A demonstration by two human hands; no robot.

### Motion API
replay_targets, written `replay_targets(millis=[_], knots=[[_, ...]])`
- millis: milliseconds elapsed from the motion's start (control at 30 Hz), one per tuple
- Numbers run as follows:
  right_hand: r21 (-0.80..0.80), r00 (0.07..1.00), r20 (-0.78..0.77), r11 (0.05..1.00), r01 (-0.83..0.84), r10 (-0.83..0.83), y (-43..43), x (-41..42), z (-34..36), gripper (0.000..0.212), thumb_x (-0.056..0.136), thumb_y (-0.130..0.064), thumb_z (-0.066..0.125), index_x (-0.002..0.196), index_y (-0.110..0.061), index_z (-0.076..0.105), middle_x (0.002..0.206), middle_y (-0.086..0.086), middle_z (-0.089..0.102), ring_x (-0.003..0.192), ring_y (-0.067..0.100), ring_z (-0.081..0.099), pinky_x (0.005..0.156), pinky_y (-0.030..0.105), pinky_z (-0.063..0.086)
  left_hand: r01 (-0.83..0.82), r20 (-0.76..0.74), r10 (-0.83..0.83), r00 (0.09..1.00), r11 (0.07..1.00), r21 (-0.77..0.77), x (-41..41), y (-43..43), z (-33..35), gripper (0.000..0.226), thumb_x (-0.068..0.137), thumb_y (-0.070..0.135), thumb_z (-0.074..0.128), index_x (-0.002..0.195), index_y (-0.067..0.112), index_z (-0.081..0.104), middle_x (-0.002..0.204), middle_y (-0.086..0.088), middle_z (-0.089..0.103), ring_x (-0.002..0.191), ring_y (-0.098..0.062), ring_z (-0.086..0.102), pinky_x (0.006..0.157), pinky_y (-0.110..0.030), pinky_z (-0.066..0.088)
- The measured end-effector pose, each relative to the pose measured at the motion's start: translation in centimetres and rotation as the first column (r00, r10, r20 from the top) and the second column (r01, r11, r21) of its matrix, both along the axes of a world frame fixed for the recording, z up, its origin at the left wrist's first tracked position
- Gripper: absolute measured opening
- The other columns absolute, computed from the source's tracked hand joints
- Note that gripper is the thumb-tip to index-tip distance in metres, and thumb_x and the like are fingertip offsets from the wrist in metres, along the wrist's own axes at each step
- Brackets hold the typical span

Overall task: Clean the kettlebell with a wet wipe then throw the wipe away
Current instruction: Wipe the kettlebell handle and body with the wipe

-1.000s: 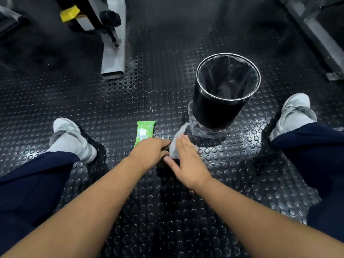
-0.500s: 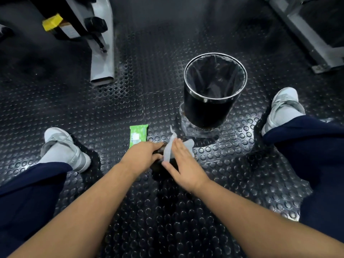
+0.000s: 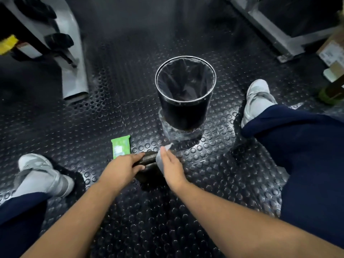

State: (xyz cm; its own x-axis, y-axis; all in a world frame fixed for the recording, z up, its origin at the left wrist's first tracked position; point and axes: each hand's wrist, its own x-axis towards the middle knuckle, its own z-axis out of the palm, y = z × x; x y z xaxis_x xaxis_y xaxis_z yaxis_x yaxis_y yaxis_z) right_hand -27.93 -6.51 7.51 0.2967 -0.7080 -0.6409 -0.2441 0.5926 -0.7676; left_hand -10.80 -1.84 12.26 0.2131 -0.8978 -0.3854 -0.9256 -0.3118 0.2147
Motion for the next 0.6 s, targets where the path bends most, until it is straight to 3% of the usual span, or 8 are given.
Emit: replay_targets(millis=[67, 167, 233, 333, 400, 467, 533, 600], knots=[[0.08, 0.997, 0.056, 0.995, 0.055, -0.059, -0.4, 0.6, -0.3, 0.064, 0.094, -0.081, 0.039, 0.13, -0.034, 0.066, 0.135, -0.004, 0.065, 0.123, 0.016, 0.057, 0.117, 0.041, 0.039, -0.015, -0.017, 0.015, 1.0, 1.0, 0.006, 0.0, 0.0, 0.0, 0.053, 0.101, 0.038, 0.064, 0.152, 0.036, 0.051, 0.143, 0.009, 0.064, 0.123, -0.017, 0.064, 0.099, -0.028, 0.048], [0.334, 0.986, 0.131, 0.941, 0.056, -0.105, -2.5, 0.9, -0.1, 0.114, 0.061, -0.106, 0.043, 0.137, -0.022, 0.061, 0.144, 0.009, 0.062, 0.131, 0.027, 0.056, 0.12, 0.05, 0.036, -0.024, -0.023, 0.024, 0.999, 1.0, 0.009, 0.0, 0.1, 0.2, 0.052, 0.101, 0.038, 0.065, 0.151, 0.037, 0.051, 0.141, 0.008, 0.065, 0.118, -0.016, 0.066, 0.098, -0.028, 0.049], [0.388, 0.981, 0.151, 0.92, 0.051, -0.118, -3.8, 0.9, -0.8, 0.116, 0.063, -0.104, 0.047, 0.138, -0.017, 0.059, 0.144, 0.014, 0.062, 0.135, 0.03, 0.056, 0.122, 0.051, 0.036, -0.026, -0.025, 0.026, 0.999, 1.0, 0.018, 0.1, 0.0, 0.2, 0.052, 0.101, 0.039, 0.065, 0.151, 0.037, 0.051, 0.14, 0.008, 0.066, 0.118, -0.017, 0.066, 0.098, -0.029, 0.05], [0.426, 0.982, 0.17, 0.905, 0.006, -0.087, -5.1, 0.7, -0.3, 0.142, 0.05, -0.105, 0.054, 0.16, -0.017, 0.039, 0.164, 0.015, 0.042, 0.151, 0.031, 0.04, 0.126, 0.054, 0.029, -0.027, -0.023, 0.028, 0.999, 0.999, 0.033, 0.2, 0.0, 0.2, 0.052, 0.101, 0.042, 0.064, 0.151, 0.037, 0.051, 0.139, 0.007, 0.066, 0.117, -0.018, 0.066, 0.098, -0.03, 0.05], [0.385, 0.989, 0.145, 0.922, -0.03, -0.029, -5.8, 0.5, 1.0, 0.114, 0.079, -0.093, 0.045, 0.163, -0.017, 0.03, 0.169, 0.014, 0.032, 0.154, 0.034, 0.033, 0.126, 0.055, 0.028, -0.024, -0.019, 0.025, 1.0, 0.999, 0.037, 0.1, 0.1, 0.3, 0.052, 0.101, 0.042, 0.063, 0.151, 0.038, 0.051, 0.139, 0.007, 0.067, 0.118, -0.019, 0.066, 0.098, -0.031, 0.05], [0.37, 0.993, 0.117, 0.928, -0.035, -0.009, -6.7, 0.5, 2.1, 0.092, 0.096, -0.079, 0.035, 0.162, -0.015, 0.032, 0.165, 0.017, 0.037, 0.147, 0.036, 0.044, 0.119, 0.054, 0.04, -0.019, -0.014, 0.019, 1.0, 0.999, 0.041, 0.2, 0.0, 0.2, 0.053, 0.101, 0.043, 0.063, 0.152, 0.038, 0.05, 0.137, 0.005, 0.068, 0.118, -0.02, 0.066, 0.097, -0.032, 0.051], [0.386, 0.993, 0.111, 0.92, -0.071, 0.03, -7.5, 0.6, 1.6, 0.09, 0.098, -0.077, 0.033, 0.161, -0.012, 0.032, 0.163, 0.02, 0.04, 0.142, 0.038, 0.049, 0.112, 0.053, 0.047, -0.018, -0.011, 0.018, 1.0, 0.999, 0.05, 0.2, -0.1, 0.2, 0.054, 0.101, 0.044, 0.062, 0.153, 0.037, 0.049, 0.135, 0.004, 0.069, 0.116, -0.021, 0.066, 0.097, -0.033, 0.052], [0.393, 0.993, 0.106, 0.915, -0.089, 0.051, -7.4, 0.9, 1.1, 0.097, 0.093, -0.082, 0.036, 0.162, -0.014, 0.031, 0.163, 0.019, 0.04, 0.145, 0.038, 0.046, 0.117, 0.057, 0.042, -0.019, -0.015, 0.02, 1.0, 0.998, 0.054, 0.2, -0.1, 0.2, 0.053, 0.101, 0.043, 0.062, 0.153, 0.037, 0.049, 0.132, 0.003, 0.07, 0.114, -0.021, 0.066, 0.096, -0.033, 0.052]])
